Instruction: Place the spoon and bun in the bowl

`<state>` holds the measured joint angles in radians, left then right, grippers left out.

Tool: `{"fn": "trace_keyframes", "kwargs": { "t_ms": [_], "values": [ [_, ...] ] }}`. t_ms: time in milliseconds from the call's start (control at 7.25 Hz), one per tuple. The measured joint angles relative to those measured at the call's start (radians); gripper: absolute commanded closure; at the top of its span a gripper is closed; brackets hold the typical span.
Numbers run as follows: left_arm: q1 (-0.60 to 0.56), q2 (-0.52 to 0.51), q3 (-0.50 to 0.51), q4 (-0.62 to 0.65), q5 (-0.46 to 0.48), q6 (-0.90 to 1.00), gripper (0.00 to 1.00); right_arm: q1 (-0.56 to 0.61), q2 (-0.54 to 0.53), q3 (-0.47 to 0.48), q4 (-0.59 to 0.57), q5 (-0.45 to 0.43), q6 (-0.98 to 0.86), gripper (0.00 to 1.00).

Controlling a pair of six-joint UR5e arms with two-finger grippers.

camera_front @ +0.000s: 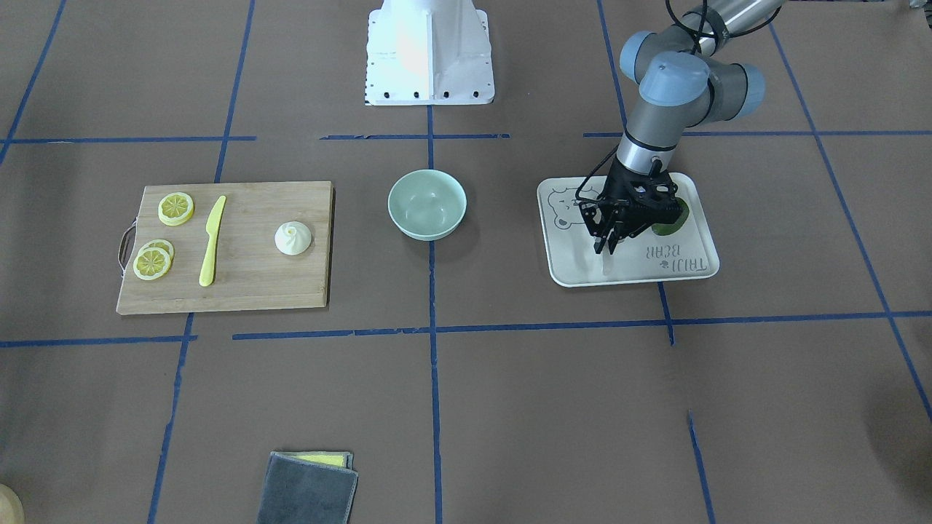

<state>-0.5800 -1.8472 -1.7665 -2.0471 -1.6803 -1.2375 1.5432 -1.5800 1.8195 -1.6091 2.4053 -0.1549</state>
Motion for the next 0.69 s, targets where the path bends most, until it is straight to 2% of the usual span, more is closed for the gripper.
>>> {"fn": "trace_keyframes", "kwargs": {
  "t_ms": [414,690],
  "values": [
    [0.038,-0.278,0.002,0.337,0.019,-0.287,1.0,0.0,0.001,0.001,0.0,0.0,0.001,0.0],
    [0.102,-0.445,0.071,0.443,0.041,-0.424,1.0,0.0,0.001,0.001,0.0,0.0,0.002,0.0]
  ]
}}
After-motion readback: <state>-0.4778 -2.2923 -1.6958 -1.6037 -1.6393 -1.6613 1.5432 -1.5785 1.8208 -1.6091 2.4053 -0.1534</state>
